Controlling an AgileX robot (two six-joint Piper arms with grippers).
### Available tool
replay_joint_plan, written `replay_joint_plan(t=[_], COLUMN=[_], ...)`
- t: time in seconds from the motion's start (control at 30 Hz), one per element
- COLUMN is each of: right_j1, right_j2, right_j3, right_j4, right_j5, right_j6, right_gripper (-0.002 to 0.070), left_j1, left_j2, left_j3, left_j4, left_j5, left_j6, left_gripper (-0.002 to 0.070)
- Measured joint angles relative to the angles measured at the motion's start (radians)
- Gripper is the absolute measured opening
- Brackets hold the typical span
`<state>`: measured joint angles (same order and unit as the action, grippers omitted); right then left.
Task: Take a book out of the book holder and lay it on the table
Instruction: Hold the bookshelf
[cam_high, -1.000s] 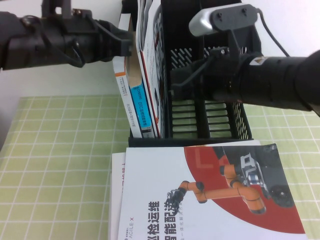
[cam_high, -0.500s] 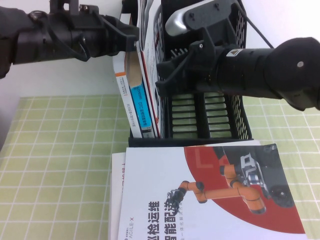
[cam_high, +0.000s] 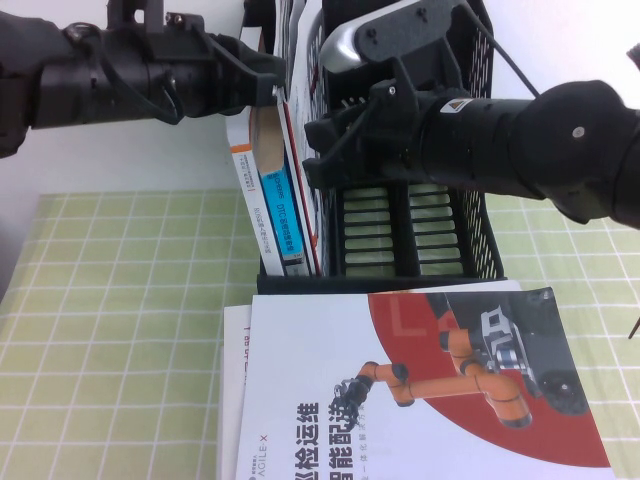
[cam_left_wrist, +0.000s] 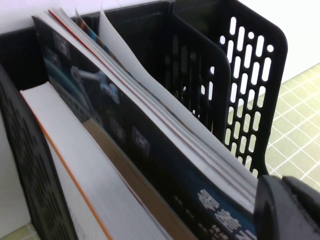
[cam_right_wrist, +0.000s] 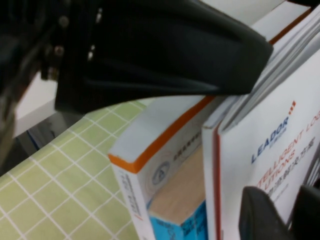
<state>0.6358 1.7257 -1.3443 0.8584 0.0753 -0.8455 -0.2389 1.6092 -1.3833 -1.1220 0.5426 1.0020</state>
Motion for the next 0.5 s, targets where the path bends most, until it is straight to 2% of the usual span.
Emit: replay_joint_plan(t=[0.13,0.33,0.5], right_j1=[0.000,0.028,0.041], right_j2=[0.000,0.013,0.022], right_j3=[0.000,-0.024,-0.054], right_j4=[0.006,0.011,0.012], right_j5=[-0.011,-0.030,-0.028], right_j6=[-0.004,-0.010,-0.035], right_gripper=[0.0169,0.0223,0.0237], left_j1=[0.000,0.000,0.000], left_j2=[0.001,0.002,0.002], left_j3=[0.000,-0.001,-0.001], left_j4=[0.000,0.000,0.000], left_j5=[0.000,-0.010,-0.010], left_j6=[0.004,0.008,0.008], left_gripper=[-0.0003,-0.0003,-0.0003])
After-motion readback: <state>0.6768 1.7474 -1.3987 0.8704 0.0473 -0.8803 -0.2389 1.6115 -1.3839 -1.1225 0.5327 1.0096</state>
